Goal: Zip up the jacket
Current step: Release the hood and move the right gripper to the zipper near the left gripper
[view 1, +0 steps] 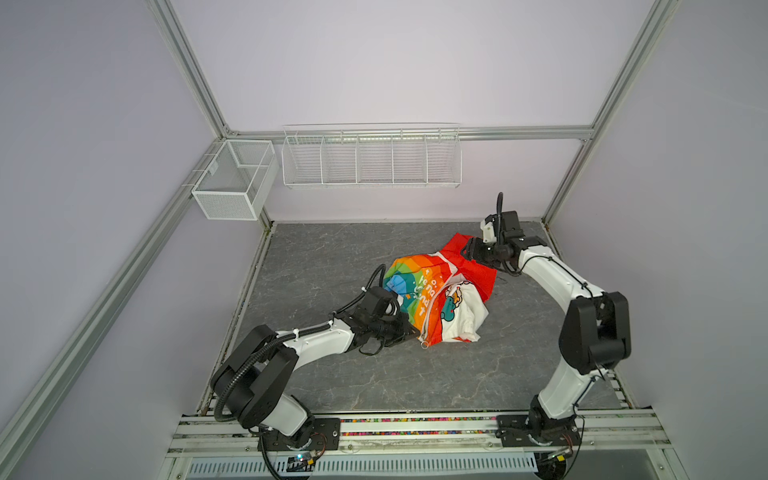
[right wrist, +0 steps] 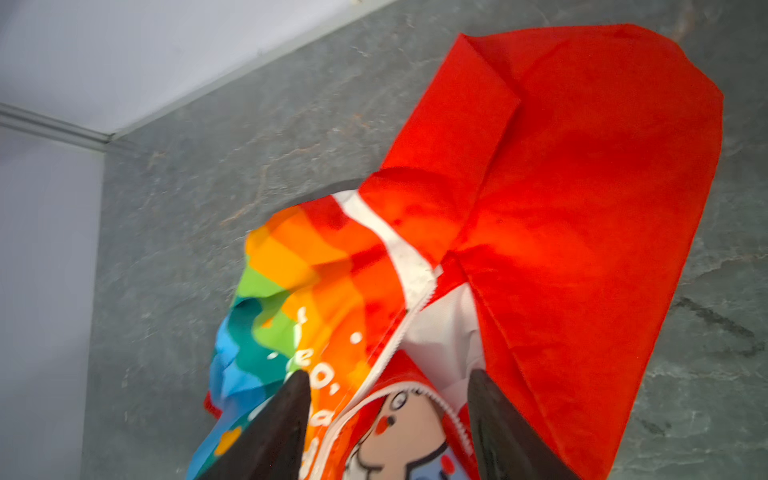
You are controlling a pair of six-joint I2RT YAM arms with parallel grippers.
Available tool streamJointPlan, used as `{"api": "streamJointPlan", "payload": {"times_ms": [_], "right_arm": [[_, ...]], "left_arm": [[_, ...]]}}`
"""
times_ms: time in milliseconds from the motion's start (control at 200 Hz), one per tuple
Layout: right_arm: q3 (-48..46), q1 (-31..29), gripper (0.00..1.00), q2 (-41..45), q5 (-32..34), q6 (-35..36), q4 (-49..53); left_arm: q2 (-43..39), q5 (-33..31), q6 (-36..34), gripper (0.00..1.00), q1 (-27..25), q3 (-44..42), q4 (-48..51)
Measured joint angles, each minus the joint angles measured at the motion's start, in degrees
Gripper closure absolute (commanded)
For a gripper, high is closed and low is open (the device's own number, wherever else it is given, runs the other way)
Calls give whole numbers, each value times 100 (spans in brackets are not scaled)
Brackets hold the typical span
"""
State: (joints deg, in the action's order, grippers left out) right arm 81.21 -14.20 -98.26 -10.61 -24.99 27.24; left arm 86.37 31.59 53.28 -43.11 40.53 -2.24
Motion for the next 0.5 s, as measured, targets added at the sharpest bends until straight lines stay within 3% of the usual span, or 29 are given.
{"api": "streamJointPlan", "payload": {"times_ms": [215,500], "right_arm": [[-826,-898,40,551,-326,-9,-343],[-2343,-942,46,323,-358,-289,-789]], "left_arm": [[-212,-35,0,100,22,-90,17],[-345,-157,13,100,44,-330,-74]]}}
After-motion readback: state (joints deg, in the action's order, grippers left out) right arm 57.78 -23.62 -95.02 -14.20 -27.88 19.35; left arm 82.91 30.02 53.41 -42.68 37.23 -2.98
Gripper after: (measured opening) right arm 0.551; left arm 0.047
